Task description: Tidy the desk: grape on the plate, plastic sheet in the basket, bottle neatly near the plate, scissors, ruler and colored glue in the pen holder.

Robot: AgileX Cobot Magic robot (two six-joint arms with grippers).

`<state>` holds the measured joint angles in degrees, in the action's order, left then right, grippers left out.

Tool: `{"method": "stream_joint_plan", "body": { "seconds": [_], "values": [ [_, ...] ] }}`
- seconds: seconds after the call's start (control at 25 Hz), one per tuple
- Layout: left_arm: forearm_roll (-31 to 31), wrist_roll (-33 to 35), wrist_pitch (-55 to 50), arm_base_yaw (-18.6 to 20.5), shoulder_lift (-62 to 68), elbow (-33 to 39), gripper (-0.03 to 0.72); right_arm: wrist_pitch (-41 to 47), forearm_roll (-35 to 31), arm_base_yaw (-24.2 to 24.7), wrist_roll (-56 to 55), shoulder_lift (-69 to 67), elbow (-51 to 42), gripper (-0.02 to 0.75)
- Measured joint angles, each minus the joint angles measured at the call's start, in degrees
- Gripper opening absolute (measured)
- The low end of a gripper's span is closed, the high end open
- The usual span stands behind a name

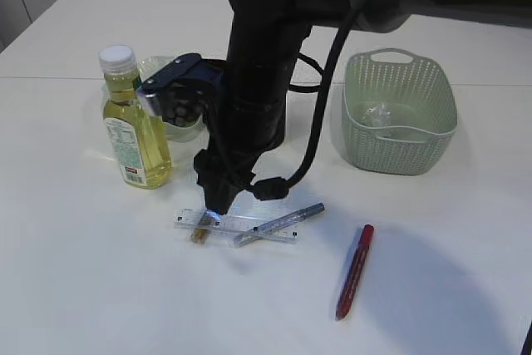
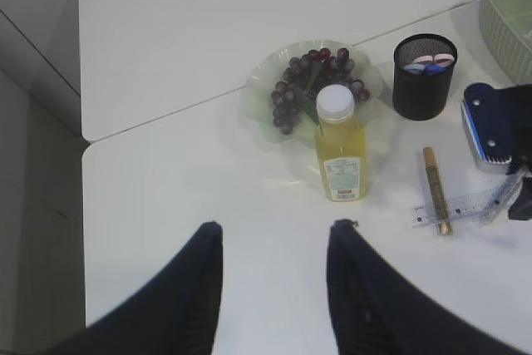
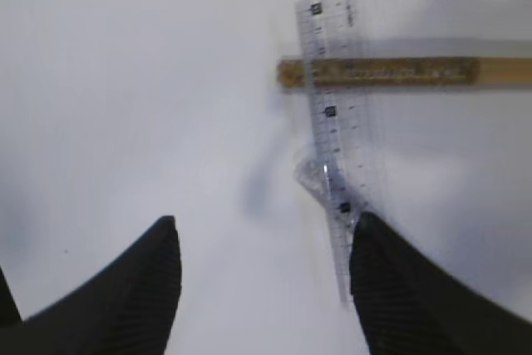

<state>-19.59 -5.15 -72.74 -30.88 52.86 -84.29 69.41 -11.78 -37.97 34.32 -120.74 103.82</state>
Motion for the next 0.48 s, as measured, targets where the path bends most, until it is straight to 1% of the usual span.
{"method": "stream_joint_plan", "body": {
  "seconds": [0.08,0.24,0.48],
  "values": [
    [0.00,-0.13,0.00,0.00,0.00,0.00,0.308,-0.02,-2.21,1.25,1.24,-1.31,2.26,0.503],
    [-0.10,-0.17,0.00,0.00,-0.09,0.00,0.308,0.20,-5.65,1.65,4.93,-3.76,5.00,0.503],
    [-1.32,-0.17,0.00,0.00,-0.09,0.00,0.308,0.30,-4.21,1.65,5.52,-4.96,5.37,0.503]
  ]
}}
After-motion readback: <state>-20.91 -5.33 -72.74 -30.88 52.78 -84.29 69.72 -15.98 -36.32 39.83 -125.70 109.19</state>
